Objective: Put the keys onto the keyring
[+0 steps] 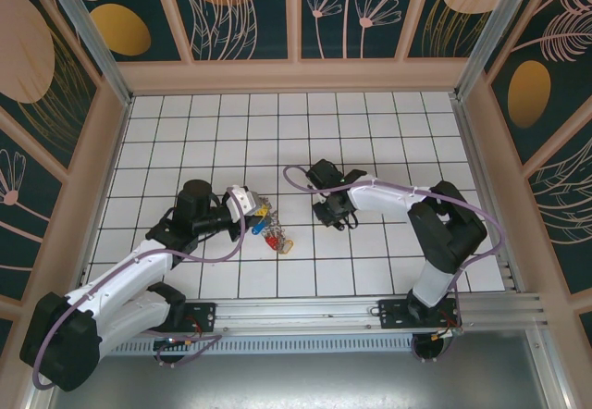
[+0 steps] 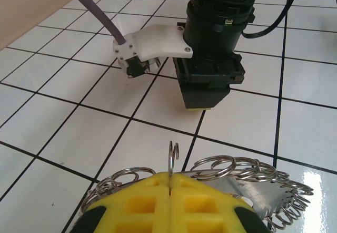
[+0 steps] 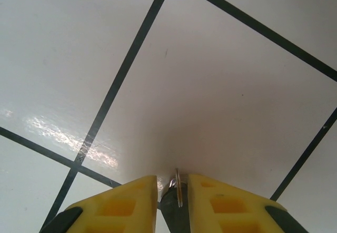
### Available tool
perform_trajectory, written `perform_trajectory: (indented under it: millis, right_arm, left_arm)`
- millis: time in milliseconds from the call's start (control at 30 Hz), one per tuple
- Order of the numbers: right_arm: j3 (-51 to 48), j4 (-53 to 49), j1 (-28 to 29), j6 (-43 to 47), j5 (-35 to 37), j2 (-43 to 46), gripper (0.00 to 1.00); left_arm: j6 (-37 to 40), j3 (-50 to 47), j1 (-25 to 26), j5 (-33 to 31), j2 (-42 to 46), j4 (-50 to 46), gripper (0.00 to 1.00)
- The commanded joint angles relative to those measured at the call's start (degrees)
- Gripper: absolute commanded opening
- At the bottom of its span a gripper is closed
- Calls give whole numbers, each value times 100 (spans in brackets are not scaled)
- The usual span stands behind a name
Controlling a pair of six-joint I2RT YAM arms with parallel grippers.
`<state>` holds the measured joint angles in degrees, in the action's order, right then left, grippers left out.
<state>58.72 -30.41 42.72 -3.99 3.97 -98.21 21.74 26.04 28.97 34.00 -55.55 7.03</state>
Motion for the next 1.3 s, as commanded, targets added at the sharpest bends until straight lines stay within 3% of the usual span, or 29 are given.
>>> perform_trajectory:
  millis: [0, 200, 433, 600, 767, 933, 1033, 1267]
  right_arm:
    - [-96, -125, -69, -102, -147, 67, 23]
    - [-215, -118, -106, -133, -169, 101, 20]
    - [-290, -41, -115, -130, -164, 231, 0]
    - [-378, 207, -106, 154, -282, 617, 0]
    - [-769, 851, 136, 810, -1022, 1551, 0]
    - [-875, 1288, 313, 869, -1889, 2214, 0]
    - [-661, 1175, 475, 1168, -2448, 2112, 0]
    - [-39, 1309, 1013, 1240, -2600, 1736, 0]
  left_arm:
    - [-71, 182, -23, 94, 84, 237, 0]
    - [-66, 178, -24, 89, 86, 235, 0]
    - [-73, 182, -26, 96, 79, 238, 0]
    - [-87, 182, -23, 106, 87, 254, 0]
    - [-131, 175, -23, 275, 62, 326, 0]
    - [-160, 217, -24, 310, -26, 293, 0]
    - [-166, 256, -24, 304, -43, 255, 0]
    - [-301, 301, -26, 257, -184, 255, 0]
